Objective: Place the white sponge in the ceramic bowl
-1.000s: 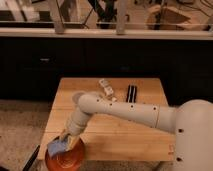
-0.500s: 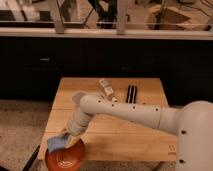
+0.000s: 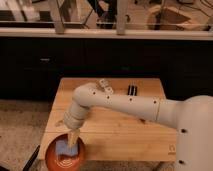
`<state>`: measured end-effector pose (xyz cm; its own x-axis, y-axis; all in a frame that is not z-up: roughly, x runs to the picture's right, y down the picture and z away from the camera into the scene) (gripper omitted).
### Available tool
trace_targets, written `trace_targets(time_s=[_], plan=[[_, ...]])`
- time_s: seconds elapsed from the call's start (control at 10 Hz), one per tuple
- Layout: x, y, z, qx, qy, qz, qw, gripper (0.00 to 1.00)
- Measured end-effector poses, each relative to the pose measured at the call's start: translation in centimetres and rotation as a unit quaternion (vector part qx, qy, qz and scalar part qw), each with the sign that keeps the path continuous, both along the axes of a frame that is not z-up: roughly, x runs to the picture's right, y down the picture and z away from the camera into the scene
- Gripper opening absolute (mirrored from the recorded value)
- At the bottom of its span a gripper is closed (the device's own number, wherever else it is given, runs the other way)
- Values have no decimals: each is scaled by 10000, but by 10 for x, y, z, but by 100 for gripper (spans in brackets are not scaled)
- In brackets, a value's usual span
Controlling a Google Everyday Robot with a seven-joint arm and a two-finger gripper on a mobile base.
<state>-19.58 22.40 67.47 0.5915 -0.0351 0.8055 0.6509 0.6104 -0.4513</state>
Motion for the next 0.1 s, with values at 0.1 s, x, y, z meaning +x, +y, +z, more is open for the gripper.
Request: trace_targets(time_s=[0.1], plan=[[-1,-1,0,-23,5,-35,10000,77]])
